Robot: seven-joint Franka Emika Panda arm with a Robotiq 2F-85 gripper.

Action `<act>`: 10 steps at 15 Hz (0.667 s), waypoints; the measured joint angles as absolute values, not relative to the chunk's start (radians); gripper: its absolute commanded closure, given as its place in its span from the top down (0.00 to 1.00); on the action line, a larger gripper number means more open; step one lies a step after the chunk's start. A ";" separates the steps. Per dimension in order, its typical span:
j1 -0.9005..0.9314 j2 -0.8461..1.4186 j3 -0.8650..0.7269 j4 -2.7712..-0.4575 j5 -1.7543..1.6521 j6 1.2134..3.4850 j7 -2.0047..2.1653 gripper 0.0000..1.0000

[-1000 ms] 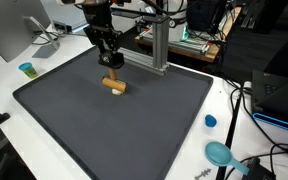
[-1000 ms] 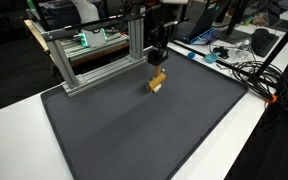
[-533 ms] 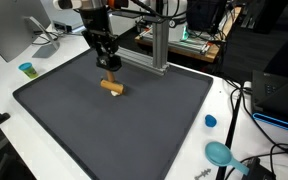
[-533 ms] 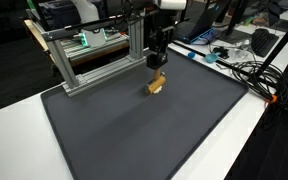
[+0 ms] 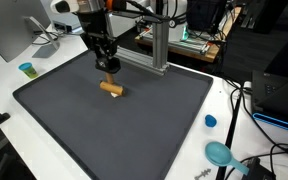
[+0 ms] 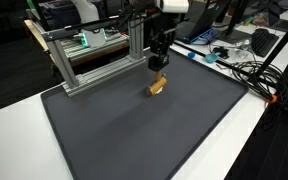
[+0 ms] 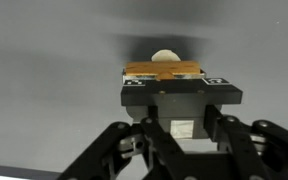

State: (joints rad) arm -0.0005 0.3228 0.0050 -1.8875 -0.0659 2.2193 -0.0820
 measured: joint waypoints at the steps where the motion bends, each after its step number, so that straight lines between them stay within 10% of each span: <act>1: -0.001 0.325 0.005 -1.883 -0.066 2.214 -0.082 0.21; 10: -0.024 0.330 0.005 -1.877 -0.022 2.200 -0.131 0.21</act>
